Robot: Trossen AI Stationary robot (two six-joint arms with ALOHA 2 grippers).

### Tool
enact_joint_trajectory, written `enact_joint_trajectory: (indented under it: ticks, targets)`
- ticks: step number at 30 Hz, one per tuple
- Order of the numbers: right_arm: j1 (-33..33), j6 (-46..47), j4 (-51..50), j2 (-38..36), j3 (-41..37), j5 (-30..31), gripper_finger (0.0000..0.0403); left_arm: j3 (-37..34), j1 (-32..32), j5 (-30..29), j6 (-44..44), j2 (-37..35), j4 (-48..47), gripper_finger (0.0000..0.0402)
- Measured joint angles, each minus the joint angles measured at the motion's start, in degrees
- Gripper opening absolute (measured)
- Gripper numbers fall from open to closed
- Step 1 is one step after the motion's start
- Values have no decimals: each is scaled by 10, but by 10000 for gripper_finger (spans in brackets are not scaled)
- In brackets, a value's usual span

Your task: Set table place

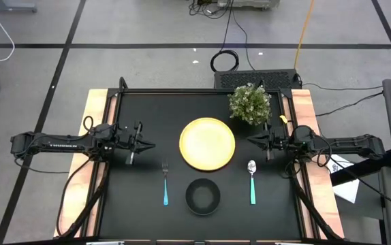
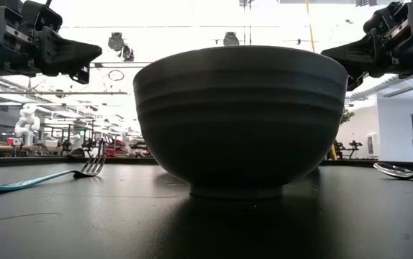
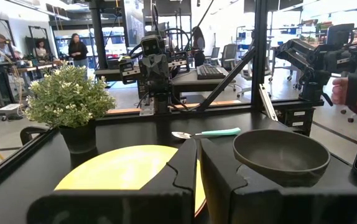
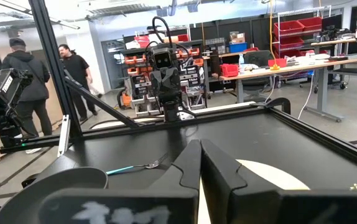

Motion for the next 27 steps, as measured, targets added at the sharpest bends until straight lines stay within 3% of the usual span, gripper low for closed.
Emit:
enact_joint_trajectory:
  ticks: [17,27]
  targets:
    - [0,0,0,0,0,0,0,0,0,0,-18,0,0,26]
    - [0,0,0,0,0,0,0,0,0,0,-97,0,2,26]
